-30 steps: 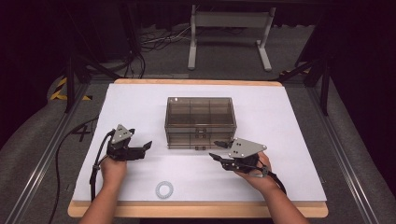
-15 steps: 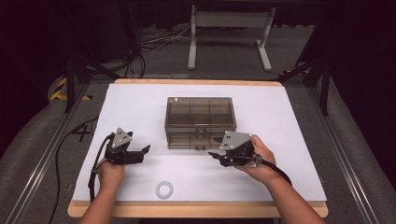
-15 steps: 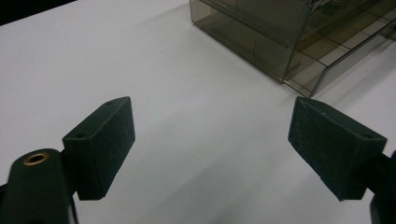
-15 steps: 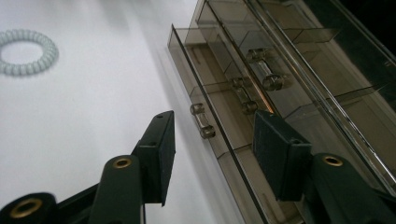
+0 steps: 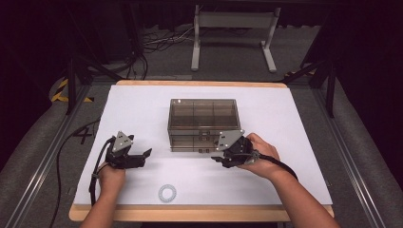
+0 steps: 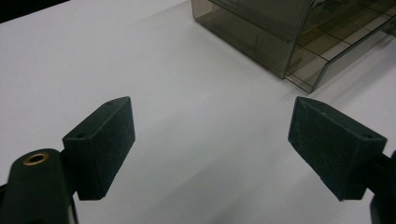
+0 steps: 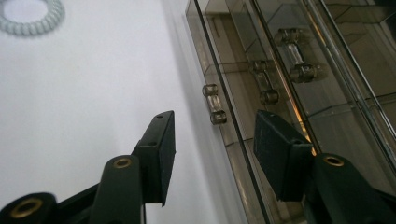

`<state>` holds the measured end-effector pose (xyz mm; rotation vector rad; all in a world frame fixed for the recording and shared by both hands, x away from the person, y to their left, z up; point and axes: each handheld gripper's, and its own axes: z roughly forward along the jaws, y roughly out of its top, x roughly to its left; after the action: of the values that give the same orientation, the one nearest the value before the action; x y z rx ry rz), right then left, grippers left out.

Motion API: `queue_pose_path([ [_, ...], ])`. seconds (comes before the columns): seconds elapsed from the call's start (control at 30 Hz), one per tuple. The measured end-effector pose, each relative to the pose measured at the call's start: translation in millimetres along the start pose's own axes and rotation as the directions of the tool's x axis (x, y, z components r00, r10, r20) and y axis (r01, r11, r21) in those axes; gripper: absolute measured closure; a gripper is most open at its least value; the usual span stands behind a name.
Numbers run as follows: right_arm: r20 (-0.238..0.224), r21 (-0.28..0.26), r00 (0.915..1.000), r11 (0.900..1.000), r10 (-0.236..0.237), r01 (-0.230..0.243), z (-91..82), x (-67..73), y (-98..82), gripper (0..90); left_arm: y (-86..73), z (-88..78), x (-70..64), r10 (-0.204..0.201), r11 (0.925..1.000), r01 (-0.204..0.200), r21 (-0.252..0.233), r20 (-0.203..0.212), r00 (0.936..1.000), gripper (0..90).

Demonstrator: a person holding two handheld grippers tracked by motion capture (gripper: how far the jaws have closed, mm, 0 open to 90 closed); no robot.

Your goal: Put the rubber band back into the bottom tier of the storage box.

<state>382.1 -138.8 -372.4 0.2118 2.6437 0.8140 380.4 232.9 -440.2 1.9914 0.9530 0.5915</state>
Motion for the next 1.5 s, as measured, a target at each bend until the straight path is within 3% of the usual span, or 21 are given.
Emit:
queue_pose_path([
  [0.23,-0.006,0.106,0.9986,0.993,-0.053,0.053,8.5,-6.2,6.6,50.4,0.2,-1.0,0.2,-0.004,1.0,0.004,-0.005,-0.003,1.0,15.6],
  [0.43,-0.017,0.155,0.9964,0.984,-0.083,0.085,15.0,-9.8,8.9,52.5,0.2,-1.1,0.2,-0.004,1.0,0.004,-0.005,-0.003,1.0,15.6],
  [0.6,-0.023,0.228,0.9942,0.968,-0.105,0.108,22.4,-10.0,10.7,57.0,0.2,-0.7,0.3,-0.004,1.0,0.004,-0.003,-0.001,1.0,15.6],
  [0.7,-0.019,0.243,0.9936,0.963,-0.111,0.113,25.1,-12.8,10.3,57.7,0.3,-0.8,0.2,-0.003,1.0,0.003,-0.004,0.0,1.0,15.6],
  [0.77,-0.018,0.282,0.9924,0.952,-0.122,0.122,27.8,-15.6,9.3,59.6,0.3,-0.9,0.2,-0.004,1.0,0.004,-0.005,0.0,1.0,15.6],
  [0.87,-0.016,0.293,0.9919,0.948,-0.126,0.125,29.5,-16.5,8.7,61.5,0.2,-0.9,0.3,-0.004,1.0,0.004,-0.004,0.0,1.0,15.6],
  [1.17,-0.032,0.358,0.9869,0.92,-0.158,0.159,42.9,-23.0,5.9,65.0,0.2,-0.6,0.4,-0.003,1.0,0.003,-0.003,0.004,1.0,15.6],
  [1.5,-0.057,0.402,0.9836,0.898,-0.171,0.18,49.2,-27.9,2.8,67.4,0.0,0.3,0.2,0.0,1.0,0.0,0.0,0.008,1.0,15.6],
])
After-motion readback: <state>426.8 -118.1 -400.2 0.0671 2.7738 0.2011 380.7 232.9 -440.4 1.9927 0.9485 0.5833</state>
